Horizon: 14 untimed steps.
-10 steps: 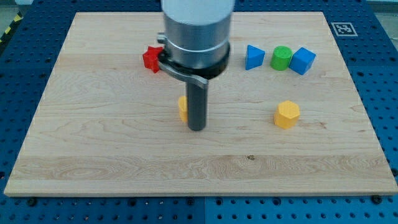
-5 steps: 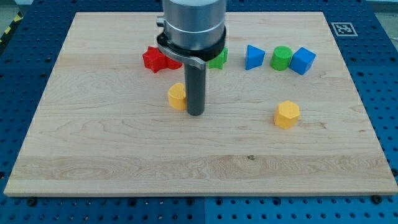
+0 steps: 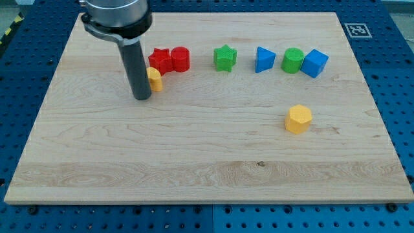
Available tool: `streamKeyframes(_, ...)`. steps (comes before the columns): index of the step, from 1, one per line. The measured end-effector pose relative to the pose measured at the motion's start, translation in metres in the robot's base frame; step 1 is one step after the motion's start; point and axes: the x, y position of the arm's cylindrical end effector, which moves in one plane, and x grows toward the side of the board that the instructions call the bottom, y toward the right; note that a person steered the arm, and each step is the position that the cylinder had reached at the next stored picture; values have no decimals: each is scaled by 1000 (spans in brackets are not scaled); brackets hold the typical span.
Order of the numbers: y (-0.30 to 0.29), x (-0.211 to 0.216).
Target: Move the yellow heart slightly up and left
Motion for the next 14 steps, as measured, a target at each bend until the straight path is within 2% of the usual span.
streamKeyframes(1, 0, 0)
streamKeyframes(3, 55, 0)
streamKeyframes(6, 64, -13)
streamKeyframes(11, -15, -30)
streamKeyframes(14, -36, -31)
